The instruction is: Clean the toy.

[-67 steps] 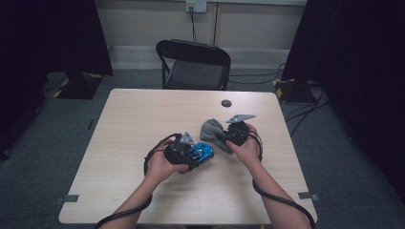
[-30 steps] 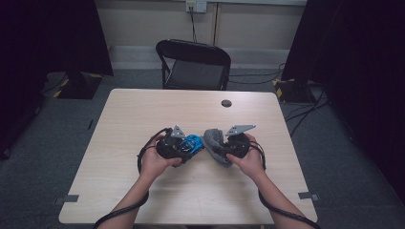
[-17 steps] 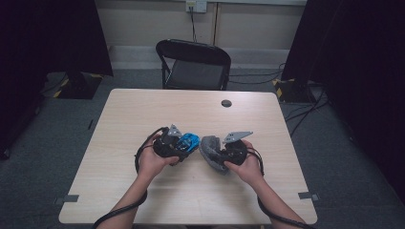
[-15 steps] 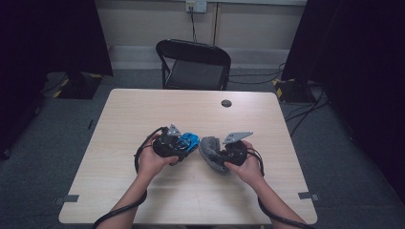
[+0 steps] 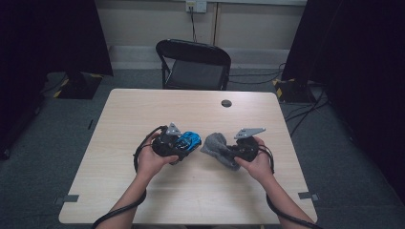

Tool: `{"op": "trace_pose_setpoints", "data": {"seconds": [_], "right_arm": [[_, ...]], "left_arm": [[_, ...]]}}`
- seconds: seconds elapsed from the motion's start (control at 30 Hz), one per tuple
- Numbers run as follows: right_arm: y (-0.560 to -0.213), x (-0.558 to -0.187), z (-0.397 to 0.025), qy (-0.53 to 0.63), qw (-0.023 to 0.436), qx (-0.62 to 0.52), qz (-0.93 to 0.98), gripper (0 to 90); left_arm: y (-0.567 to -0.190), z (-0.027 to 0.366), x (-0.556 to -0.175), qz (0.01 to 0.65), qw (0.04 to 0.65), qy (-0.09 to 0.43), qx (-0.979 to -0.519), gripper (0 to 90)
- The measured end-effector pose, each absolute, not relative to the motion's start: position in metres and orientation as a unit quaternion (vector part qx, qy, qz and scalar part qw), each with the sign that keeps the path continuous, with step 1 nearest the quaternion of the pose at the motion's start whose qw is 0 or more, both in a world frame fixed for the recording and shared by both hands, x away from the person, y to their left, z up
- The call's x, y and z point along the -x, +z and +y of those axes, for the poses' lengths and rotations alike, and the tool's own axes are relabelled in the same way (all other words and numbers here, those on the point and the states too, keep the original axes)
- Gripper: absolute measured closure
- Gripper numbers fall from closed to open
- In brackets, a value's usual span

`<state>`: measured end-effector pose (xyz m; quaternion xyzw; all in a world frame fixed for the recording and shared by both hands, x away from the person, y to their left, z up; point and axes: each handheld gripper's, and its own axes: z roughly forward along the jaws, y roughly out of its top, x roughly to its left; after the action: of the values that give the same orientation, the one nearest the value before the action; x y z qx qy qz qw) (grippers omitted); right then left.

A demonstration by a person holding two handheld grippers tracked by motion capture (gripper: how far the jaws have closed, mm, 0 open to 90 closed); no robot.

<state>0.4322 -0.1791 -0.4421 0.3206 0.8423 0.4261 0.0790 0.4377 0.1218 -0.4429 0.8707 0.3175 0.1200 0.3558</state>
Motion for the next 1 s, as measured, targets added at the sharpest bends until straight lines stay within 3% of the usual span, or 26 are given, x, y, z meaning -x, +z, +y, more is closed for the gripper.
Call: {"op": "trace_pose_setpoints", "data": {"seconds": [0.3, 1.0], "right_arm": [[-0.427, -0.462, -0.187, 0.427, 0.108, -0.344, 0.829, 77.4], [-0.433, -0.483, -0.152, 0.428, 0.089, -0.325, 0.839, 77.4]], "left_arm": [[-0.439, 0.110, -0.432, 0.298, 0.359, 0.109, -0.878, 28.0], [-0.438, 0.100, -0.426, 0.276, 0.365, 0.097, -0.884, 28.0]]}}
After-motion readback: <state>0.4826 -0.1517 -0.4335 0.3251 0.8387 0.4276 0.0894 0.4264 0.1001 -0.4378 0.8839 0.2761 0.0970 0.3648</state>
